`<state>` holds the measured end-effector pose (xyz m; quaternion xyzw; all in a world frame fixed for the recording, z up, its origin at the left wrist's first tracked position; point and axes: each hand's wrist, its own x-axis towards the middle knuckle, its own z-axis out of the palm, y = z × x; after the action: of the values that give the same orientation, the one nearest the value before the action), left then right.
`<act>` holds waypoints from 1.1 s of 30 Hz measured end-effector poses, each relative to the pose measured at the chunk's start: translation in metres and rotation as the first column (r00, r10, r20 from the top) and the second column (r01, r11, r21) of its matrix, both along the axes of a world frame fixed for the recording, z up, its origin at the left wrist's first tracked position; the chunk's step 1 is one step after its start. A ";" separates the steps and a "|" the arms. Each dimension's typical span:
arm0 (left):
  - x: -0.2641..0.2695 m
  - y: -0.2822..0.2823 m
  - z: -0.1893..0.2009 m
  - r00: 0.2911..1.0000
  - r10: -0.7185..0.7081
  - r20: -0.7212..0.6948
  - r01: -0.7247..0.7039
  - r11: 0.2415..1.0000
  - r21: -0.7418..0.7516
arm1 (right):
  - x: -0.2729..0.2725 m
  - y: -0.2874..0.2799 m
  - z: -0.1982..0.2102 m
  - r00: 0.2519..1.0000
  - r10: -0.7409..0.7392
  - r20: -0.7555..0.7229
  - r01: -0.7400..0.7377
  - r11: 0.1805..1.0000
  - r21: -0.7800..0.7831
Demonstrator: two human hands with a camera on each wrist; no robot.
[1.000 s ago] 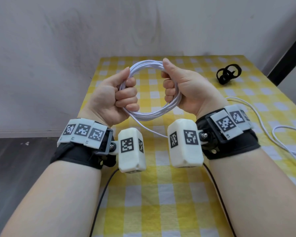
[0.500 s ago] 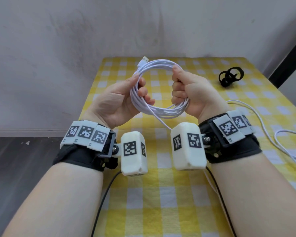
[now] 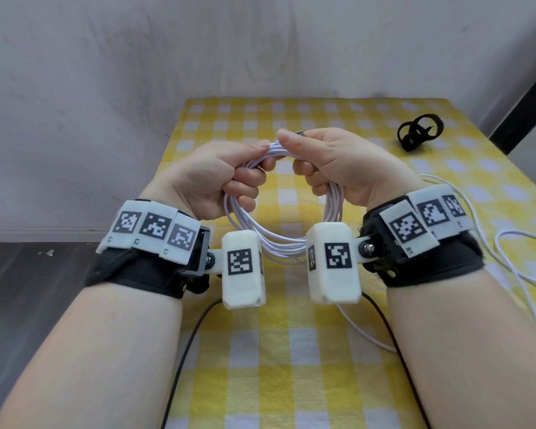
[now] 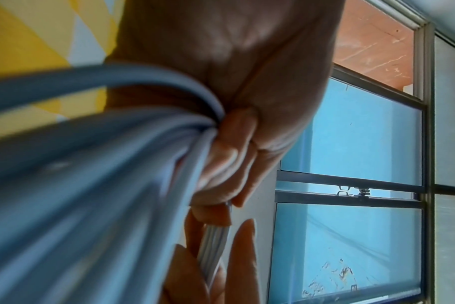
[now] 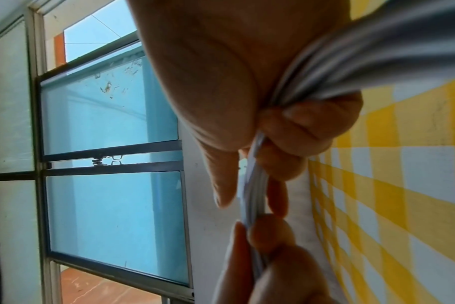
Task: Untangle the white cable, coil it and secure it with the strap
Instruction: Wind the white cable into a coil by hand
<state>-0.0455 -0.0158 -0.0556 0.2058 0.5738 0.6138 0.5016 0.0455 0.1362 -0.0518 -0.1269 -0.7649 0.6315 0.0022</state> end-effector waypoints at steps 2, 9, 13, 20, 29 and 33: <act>0.002 0.002 0.000 1.000 -0.002 -0.012 0.002 1.000 0.017 | -0.002 0.001 -0.002 1.000 -0.014 -0.014 0.013 0.999 -0.032; 0.004 0.006 -0.004 0.996 0.067 0.055 -0.078 0.968 0.237 | -0.008 0.010 -0.001 0.945 -0.312 -0.100 0.263 0.904 -0.339; 0.004 0.006 -0.007 0.992 0.007 0.129 -0.051 0.939 0.341 | -0.011 0.010 -0.002 0.887 -0.454 -0.090 0.328 0.754 -0.570; -0.001 0.004 -0.005 0.993 0.041 0.115 -0.063 0.980 0.189 | -0.001 0.024 0.000 0.963 -0.271 -0.002 0.242 0.863 -0.443; 0.001 0.005 -0.007 0.997 0.002 0.072 -0.009 0.995 0.101 | 0.005 0.013 -0.001 1.000 -0.001 0.028 0.005 0.990 -0.140; 0.001 0.005 -0.011 0.992 0.017 0.127 -0.044 0.975 0.218 | 0.002 0.014 -0.001 0.987 -0.152 -0.054 0.130 0.948 -0.290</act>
<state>-0.0443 -0.0106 -0.0668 0.2126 0.4731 0.6929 0.5008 0.0479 0.1506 -0.0525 -0.1564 -0.6540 0.7379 0.0578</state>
